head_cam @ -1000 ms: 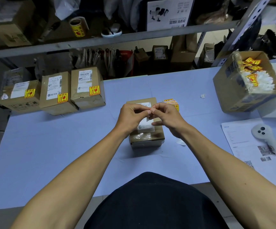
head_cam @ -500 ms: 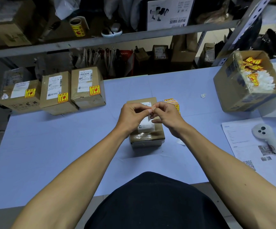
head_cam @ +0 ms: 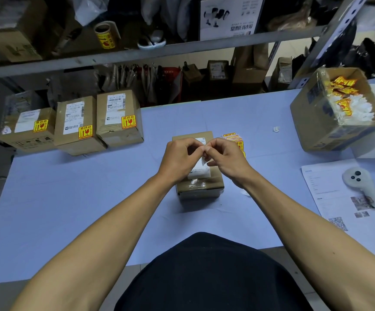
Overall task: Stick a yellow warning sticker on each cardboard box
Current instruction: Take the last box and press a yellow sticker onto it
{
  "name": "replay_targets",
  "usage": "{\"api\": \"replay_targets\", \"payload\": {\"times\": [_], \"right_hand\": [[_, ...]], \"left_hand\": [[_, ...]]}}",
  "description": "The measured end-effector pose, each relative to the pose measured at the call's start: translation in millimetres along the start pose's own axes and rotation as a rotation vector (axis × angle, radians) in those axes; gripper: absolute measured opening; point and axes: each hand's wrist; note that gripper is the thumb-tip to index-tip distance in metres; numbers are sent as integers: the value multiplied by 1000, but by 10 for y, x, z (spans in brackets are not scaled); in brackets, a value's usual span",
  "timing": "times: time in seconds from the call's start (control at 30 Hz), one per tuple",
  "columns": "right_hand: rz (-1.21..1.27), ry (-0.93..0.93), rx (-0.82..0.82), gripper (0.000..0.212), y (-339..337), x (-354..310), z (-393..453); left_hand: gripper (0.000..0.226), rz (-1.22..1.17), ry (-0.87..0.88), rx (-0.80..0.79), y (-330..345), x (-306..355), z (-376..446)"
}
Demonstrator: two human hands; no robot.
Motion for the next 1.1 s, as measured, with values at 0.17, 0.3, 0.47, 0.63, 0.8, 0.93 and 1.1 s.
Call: {"api": "replay_targets", "payload": {"times": [0.17,0.3,0.47,0.63,0.8,0.93,1.1], "right_hand": [[-18,1,37,18,25,12,1],[-41,11,46,15,31,25,17],[-67,23,54,14,45,15,26],[-66,69,60,17,2,35,20],[-72,113,108,19,-127,142,-17],[-104,120,114,18,-190,196,-32],[-124,168,116,18,-304,294,-11]], "left_hand": [[12,35,-10,27,41,9,-1],[11,-55,-113,34,70,21,10],[13,-199,-265,14,130,-28,26],[17,-428,-445,-12,179,-15,33],[19,-569,-556,-6,200,-89,45],[21,-580,-574,-12,260,-107,32],[23,-580,-598,11,345,-80,34]]}}
Point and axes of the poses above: each hand's wrist, its own z-axis towards the middle knuckle, its own y-axis out of the palm, x = y × z, and after that the axes turned 1 degree about x, right-handed
